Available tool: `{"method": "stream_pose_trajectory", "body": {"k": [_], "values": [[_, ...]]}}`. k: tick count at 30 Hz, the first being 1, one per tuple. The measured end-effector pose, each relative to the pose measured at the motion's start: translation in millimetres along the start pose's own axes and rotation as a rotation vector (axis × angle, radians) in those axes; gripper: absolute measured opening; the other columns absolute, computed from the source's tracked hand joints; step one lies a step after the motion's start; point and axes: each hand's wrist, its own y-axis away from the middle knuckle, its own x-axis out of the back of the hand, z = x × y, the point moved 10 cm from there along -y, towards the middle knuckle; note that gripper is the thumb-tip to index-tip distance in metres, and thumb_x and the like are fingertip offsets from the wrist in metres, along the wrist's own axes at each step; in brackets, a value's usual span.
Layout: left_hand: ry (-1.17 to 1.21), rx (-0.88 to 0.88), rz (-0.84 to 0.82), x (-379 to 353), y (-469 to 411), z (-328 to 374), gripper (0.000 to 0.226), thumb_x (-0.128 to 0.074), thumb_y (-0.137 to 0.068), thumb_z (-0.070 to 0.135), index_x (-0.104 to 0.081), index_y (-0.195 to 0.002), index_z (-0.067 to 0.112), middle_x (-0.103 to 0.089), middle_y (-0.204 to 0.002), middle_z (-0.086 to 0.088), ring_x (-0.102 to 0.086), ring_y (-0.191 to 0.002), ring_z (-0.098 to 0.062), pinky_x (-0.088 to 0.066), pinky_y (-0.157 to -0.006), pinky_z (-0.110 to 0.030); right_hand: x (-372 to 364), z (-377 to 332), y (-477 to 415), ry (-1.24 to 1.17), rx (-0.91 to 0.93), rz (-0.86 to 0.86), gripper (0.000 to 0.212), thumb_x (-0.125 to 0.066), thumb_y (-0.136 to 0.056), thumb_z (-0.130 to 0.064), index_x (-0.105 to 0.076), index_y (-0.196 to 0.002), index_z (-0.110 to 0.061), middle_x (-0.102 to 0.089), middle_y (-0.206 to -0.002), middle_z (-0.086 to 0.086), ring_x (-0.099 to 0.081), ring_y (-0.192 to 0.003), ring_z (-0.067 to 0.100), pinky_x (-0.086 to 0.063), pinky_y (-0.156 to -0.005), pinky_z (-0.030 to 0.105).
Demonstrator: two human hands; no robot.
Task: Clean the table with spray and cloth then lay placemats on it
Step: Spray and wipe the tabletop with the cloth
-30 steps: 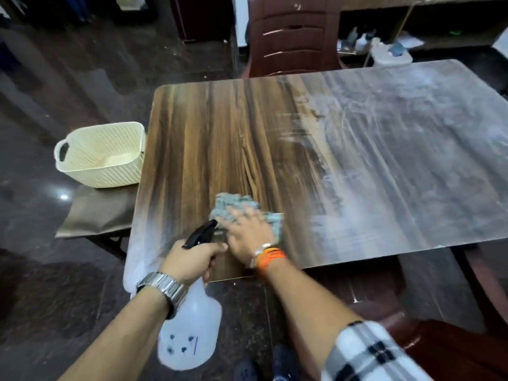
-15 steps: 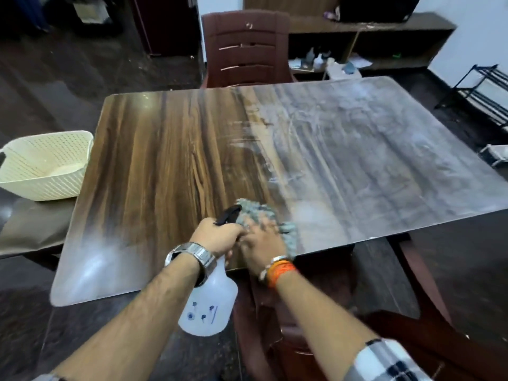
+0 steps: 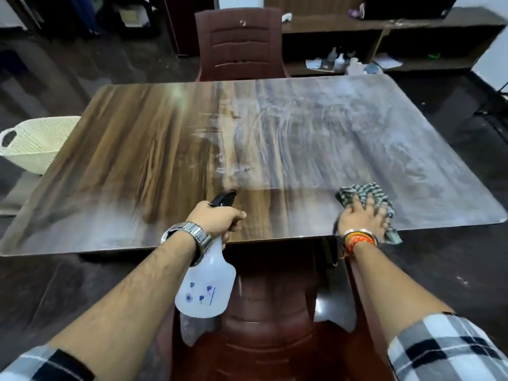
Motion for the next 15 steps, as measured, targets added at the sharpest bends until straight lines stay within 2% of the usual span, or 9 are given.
{"method": "stream_pose_trajectory", "body": {"k": [2, 4, 6, 8, 10, 11, 13, 15], "values": [[-0.030, -0.001, 0.041, -6, 5, 0, 0.029, -0.077, -0.080, 0.017, -0.057, -0.062, 0.008, -0.050, -0.040, -0.005, -0.042, -0.035, -0.021, -0.042, -0.049, -0.029, -5, -2, 6, 0.007, -0.059, -0.018, 0.052, -0.039, -0.094, -0.034, -0.032, -0.145, -0.038, -0.014, -0.159, -0.003, -0.002, -0.145, 0.034, 0.000, -0.116, 0.049], [-0.065, -0.018, 0.104, -3, 11, 3, 0.030, -0.078, -0.079, 0.017, -0.058, -0.060, 0.007, -0.047, -0.039, -0.007, -0.042, -0.033, -0.022, -0.044, -0.051, -0.032, -15, -42, 27, 0.049, 0.019, -0.029, 0.054, -0.040, -0.093, -0.034, -0.031, -0.146, -0.038, -0.016, -0.159, -0.002, -0.006, -0.144, 0.036, -0.004, -0.116, 0.051], [-0.079, -0.036, 0.133, 0, 14, 4, 0.027, -0.077, -0.080, 0.014, -0.061, -0.060, 0.002, -0.047, -0.042, -0.009, -0.041, -0.031, -0.022, -0.046, -0.049, -0.031, -34, -109, 66, 0.039, 0.271, -0.064, 0.054, -0.043, -0.090, -0.033, -0.037, -0.143, -0.033, -0.022, -0.157, 0.002, -0.011, -0.143, 0.036, -0.008, -0.115, 0.054], [-0.046, -0.035, 0.141, 0, 16, 3, 0.026, -0.073, -0.082, 0.011, -0.061, -0.061, 0.001, -0.050, -0.051, -0.013, -0.038, -0.029, -0.021, -0.044, -0.040, -0.027, -63, -186, 128, 0.047, 0.661, -0.191, 0.052, -0.042, -0.091, -0.032, -0.040, -0.142, -0.028, -0.024, -0.157, 0.003, -0.007, -0.145, 0.033, -0.005, -0.115, 0.053], [0.008, -0.019, 0.157, 0, 15, 1, 0.021, -0.072, -0.083, 0.011, -0.063, -0.067, 0.002, -0.056, -0.058, -0.015, -0.038, -0.030, -0.018, -0.040, -0.039, -0.024, -85, -234, 187, 0.129, 0.977, -0.322, 0.054, -0.038, -0.092, -0.036, -0.037, -0.144, -0.023, -0.024, -0.157, 0.003, -0.001, -0.146, 0.028, 0.001, -0.117, 0.048], [0.022, -0.018, 0.169, -1, 15, 1, 0.018, -0.072, -0.083, 0.010, -0.064, -0.069, 0.002, -0.059, -0.059, -0.013, -0.039, -0.032, -0.018, -0.039, -0.040, -0.023, -90, -244, 200, 0.174, 1.051, -0.357, 0.057, -0.035, -0.092, -0.037, -0.032, -0.147, -0.020, -0.023, -0.157, 0.002, 0.003, -0.146, 0.025, 0.003, -0.117, 0.046], [0.025, -0.038, 0.173, -8, 12, 3, 0.017, -0.074, -0.082, 0.009, -0.065, -0.069, 0.001, -0.061, -0.056, -0.012, -0.042, -0.037, -0.019, -0.039, -0.040, -0.022, -93, -240, 191, 0.189, 1.088, -0.388, 0.059, -0.032, -0.093, -0.038, -0.026, -0.149, -0.021, -0.016, -0.159, -0.001, 0.005, -0.146, 0.021, 0.003, -0.118, 0.042], [-0.002, -0.059, 0.140, -22, 10, 6, 0.022, -0.076, -0.080, 0.011, -0.063, -0.065, 0.002, -0.056, -0.052, -0.013, -0.043, -0.035, -0.021, -0.039, -0.040, -0.024, -80, -209, 150, 0.109, 0.993, -0.330, 0.053, -0.034, -0.094, -0.037, -0.034, -0.146, -0.029, -0.015, -0.159, -0.005, 0.000, -0.146, 0.022, -0.002, -0.117, 0.043]]}}
